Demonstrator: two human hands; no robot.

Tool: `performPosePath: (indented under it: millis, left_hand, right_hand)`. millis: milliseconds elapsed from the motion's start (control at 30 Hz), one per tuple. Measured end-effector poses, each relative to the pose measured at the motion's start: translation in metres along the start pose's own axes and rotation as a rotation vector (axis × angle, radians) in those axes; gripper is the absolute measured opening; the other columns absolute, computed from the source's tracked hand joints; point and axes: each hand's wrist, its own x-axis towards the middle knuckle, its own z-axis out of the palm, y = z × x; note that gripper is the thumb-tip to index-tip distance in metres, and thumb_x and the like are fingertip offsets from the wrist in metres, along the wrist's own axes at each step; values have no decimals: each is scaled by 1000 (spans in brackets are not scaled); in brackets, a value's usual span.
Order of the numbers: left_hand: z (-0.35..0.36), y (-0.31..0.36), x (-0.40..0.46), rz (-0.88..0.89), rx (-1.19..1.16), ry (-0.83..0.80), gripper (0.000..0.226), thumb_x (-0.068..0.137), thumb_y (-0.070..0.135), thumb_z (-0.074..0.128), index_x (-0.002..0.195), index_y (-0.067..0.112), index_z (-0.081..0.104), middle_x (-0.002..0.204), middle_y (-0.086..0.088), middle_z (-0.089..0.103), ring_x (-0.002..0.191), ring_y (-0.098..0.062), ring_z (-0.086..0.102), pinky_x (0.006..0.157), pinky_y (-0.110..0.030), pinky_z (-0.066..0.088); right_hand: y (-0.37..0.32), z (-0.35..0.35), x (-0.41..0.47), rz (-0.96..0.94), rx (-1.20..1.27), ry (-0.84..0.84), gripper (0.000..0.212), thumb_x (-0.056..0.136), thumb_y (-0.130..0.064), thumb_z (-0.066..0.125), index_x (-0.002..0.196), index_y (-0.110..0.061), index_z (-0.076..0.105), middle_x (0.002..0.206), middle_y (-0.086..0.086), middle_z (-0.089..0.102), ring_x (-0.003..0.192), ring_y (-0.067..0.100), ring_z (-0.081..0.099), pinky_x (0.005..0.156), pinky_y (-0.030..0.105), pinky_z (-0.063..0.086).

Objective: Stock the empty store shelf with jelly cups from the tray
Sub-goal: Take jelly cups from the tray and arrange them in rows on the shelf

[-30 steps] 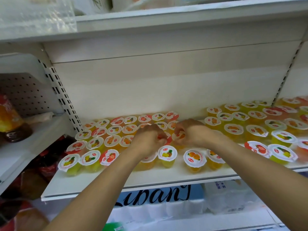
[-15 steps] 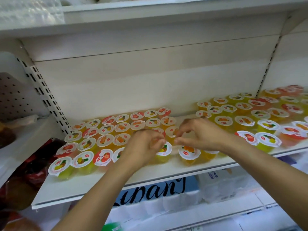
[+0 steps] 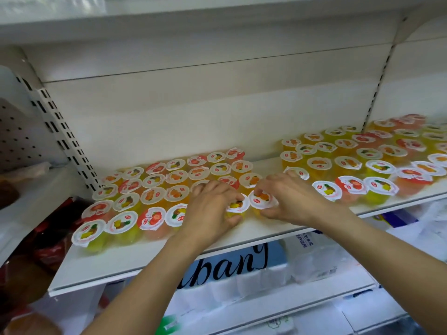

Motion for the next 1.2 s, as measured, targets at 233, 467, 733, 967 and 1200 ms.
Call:
performPosePath:
  millis: [233,467,733,967,1200]
  left_hand:
    - [0,1,0,-6,-2,-34,43,82,58,61,122,40,58,131,21,49,126,-6,34,102,-28,19]
    - [-12,1,25,-147,-315,-27,62,86,73,29,110,29,66,110,10,66,101,-11,59,88,-35,47]
    - [-6,-15,109,-364,-235,-88,41,98,46,43,137,33,49,145,6,47,132,-18,42,107,-32,32]
    - [17,-32,134,-334,-158,-114,38,98,36,42,134,34,55,141,5,52,128,-20,49,110,-40,35]
    - [28,-36,138,-257,-96,-115,37,100,34,39,135,39,51,145,10,47,134,-16,43,115,-47,27]
  right_hand:
    - [4,5,0,-27,-18,26,42,85,-51,57,122,-33,52,118,-6,57,108,16,51,94,33,33]
    - [42,-26,14,18,26,117,46,84,-67,48,118,-38,58,116,-7,53,106,16,53,89,33,39]
    - [161,-19,111,307,-9,36,44,87,-51,58,127,-32,55,131,4,57,120,29,48,98,37,36]
    - [188,0,142,391,21,-122,59,75,-54,70,126,-28,56,126,0,60,111,24,57,94,36,44]
    - [173,10,155,288,241,-96,38,72,-29,78,107,-18,68,105,1,67,93,20,63,79,28,50]
